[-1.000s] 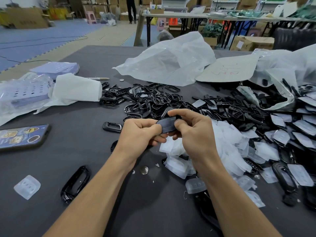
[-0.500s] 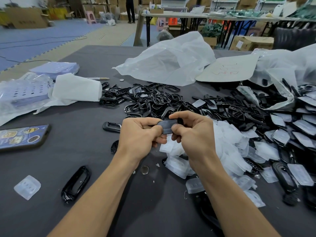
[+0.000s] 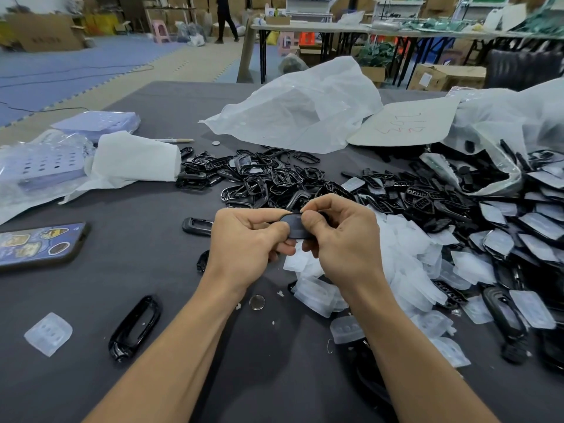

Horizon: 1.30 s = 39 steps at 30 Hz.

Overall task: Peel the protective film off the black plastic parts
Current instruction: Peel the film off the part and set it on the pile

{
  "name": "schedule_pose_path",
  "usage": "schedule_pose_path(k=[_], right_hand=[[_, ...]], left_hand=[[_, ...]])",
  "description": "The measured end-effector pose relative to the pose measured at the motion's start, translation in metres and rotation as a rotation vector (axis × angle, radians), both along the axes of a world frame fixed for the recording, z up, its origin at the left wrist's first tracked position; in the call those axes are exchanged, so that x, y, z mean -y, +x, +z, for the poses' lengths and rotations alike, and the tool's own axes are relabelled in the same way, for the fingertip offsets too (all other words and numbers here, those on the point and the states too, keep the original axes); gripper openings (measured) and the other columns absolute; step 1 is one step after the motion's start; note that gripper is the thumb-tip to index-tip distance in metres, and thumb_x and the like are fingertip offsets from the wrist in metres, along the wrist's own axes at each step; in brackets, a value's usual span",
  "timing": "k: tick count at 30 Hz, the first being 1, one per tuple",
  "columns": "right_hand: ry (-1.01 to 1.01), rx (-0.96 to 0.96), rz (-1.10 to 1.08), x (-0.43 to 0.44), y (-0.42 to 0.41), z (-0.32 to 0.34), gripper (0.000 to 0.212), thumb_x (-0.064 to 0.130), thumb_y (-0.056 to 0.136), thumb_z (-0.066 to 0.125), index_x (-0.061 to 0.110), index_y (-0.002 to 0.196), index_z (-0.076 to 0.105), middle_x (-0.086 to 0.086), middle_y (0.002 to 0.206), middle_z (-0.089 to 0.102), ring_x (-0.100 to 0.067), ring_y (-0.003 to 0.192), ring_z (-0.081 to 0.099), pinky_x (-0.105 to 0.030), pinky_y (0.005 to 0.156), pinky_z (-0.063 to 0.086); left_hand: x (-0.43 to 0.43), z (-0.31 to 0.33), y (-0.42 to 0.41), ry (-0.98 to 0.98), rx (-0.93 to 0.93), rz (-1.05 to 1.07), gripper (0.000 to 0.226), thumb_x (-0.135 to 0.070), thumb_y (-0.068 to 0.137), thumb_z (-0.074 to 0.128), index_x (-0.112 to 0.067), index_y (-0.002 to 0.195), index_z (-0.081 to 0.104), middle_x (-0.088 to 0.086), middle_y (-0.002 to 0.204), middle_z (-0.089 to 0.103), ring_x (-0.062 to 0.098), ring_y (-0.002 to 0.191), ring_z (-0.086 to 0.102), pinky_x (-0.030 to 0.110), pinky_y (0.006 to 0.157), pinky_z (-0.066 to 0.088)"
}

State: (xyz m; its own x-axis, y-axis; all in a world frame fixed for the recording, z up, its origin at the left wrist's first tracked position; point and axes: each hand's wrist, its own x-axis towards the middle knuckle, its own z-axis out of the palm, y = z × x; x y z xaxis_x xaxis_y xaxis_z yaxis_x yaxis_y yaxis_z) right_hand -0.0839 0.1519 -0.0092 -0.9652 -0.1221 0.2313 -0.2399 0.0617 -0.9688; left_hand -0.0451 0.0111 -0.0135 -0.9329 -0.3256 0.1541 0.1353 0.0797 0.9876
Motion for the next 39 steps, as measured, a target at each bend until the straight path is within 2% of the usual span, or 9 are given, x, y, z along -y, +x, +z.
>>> schedule_pose_path(k=[5, 11, 19, 23, 26, 31, 35, 37, 39], right_hand=[[-0.046, 0.067, 0.088, -0.006, -0.005, 0.002, 0.029, -0.006, 0.100, 0.054, 0.009, 0.085, 0.073, -0.010, 0.067, 0.069, -0.032, 0.054, 0.064, -0.035, 0.051, 0.055], [-0.093, 0.141, 0.164, -0.007, -0.003, 0.002, 0.031, -0.017, 0.085, 0.060, 0.006, 0.099, 0.075, -0.014, 0.071, 0.071, -0.026, 0.056, 0.064, -0.030, 0.054, 0.055], [-0.112, 0.220, 0.110, -0.008, -0.002, 0.004, 0.044, -0.019, 0.080, 0.047, 0.008, 0.096, 0.077, -0.008, 0.073, 0.073, -0.022, 0.056, 0.065, -0.028, 0.052, 0.054], [0.308, -0.116, -0.012, -0.010, 0.003, 0.006, 0.038, 0.003, 0.079, 0.067, 0.030, 0.102, 0.079, 0.016, 0.099, 0.076, -0.001, 0.095, 0.068, -0.018, 0.081, 0.053], [0.624, -0.291, 0.052, -0.011, 0.008, 0.010, 0.039, 0.017, 0.075, 0.082, 0.036, 0.108, 0.077, 0.014, 0.107, 0.072, -0.004, 0.109, 0.060, -0.015, 0.091, 0.045], [0.726, -0.236, 0.017, -0.020, 0.014, 0.022, 0.039, 0.020, 0.078, 0.082, 0.038, 0.111, 0.076, 0.010, 0.107, 0.074, -0.009, 0.101, 0.067, -0.030, 0.092, 0.053], [0.756, -0.082, -0.011, -0.068, 0.002, 0.035, 0.039, 0.013, 0.073, 0.083, 0.034, 0.106, 0.080, 0.025, 0.088, 0.071, 0.018, 0.084, 0.062, 0.002, 0.078, 0.043], [0.827, -0.017, -0.080, -0.108, -0.012, 0.046, 0.038, 0.015, 0.074, 0.085, 0.033, 0.107, 0.079, 0.026, 0.087, 0.068, 0.025, 0.076, 0.056, 0.005, 0.076, 0.041], [0.968, 0.037, -0.215, -0.150, -0.030, 0.059, 0.037, 0.016, 0.077, 0.083, 0.029, 0.112, 0.078, 0.014, 0.100, 0.074, 0.010, 0.087, 0.064, -0.010, 0.087, 0.049]], left_hand=[[0.000, 0.000, -0.001, 0.047, 0.035, 0.012, 0.043, 0.010, 0.087, 0.067, -0.027, 0.074, 0.085, 0.014, 0.064, 0.075, 0.018, 0.052, 0.071, 0.020, 0.044, 0.047], [0.002, -0.003, -0.004, 0.092, 0.063, 0.029, 0.027, 0.011, 0.087, 0.066, -0.011, 0.085, 0.081, 0.014, 0.063, 0.074, 0.016, 0.050, 0.069, 0.019, 0.043, 0.045], [0.000, -0.005, -0.004, 0.038, 0.060, 0.029, 0.030, 0.009, 0.087, 0.066, -0.016, 0.081, 0.082, 0.014, 0.064, 0.075, 0.016, 0.052, 0.071, 0.019, 0.043, 0.046], [-0.005, -0.004, -0.002, 0.074, 0.096, 0.038, 0.024, 0.009, 0.086, 0.066, -0.008, 0.086, 0.082, 0.013, 0.062, 0.074, 0.013, 0.048, 0.067, 0.018, 0.044, 0.045], [-0.006, -0.004, 0.000, 0.066, 0.105, 0.020, 0.025, 0.008, 0.082, 0.065, -0.009, 0.080, 0.083, 0.013, 0.060, 0.072, 0.014, 0.047, 0.065, 0.018, 0.044, 0.043], [-0.013, -0.003, 0.003, 0.004, 0.098, -0.029, 0.023, -0.004, 0.086, 0.066, -0.018, 0.079, 0.083, 0.011, 0.066, 0.075, 0.015, 0.052, 0.069, 0.019, 0.046, 0.045], [-0.015, -0.002, 0.007, -0.036, 0.075, -0.017, 0.018, -0.043, 0.078, 0.072, -0.028, 0.078, 0.083, 0.005, 0.071, 0.077, 0.016, 0.056, 0.071, 0.022, 0.049, 0.051], [-0.012, -0.003, 0.007, -0.101, 0.052, 0.049, 0.011, -0.035, 0.080, 0.074, -0.029, 0.076, 0.083, 0.003, 0.068, 0.077, 0.015, 0.056, 0.071, 0.020, 0.051, 0.051], [-0.010, -0.004, 0.005, -0.176, 0.054, 0.130, 0.016, -0.017, 0.085, 0.074, -0.027, 0.076, 0.082, -0.001, 0.066, 0.077, 0.014, 0.057, 0.073, 0.019, 0.056, 0.053]])
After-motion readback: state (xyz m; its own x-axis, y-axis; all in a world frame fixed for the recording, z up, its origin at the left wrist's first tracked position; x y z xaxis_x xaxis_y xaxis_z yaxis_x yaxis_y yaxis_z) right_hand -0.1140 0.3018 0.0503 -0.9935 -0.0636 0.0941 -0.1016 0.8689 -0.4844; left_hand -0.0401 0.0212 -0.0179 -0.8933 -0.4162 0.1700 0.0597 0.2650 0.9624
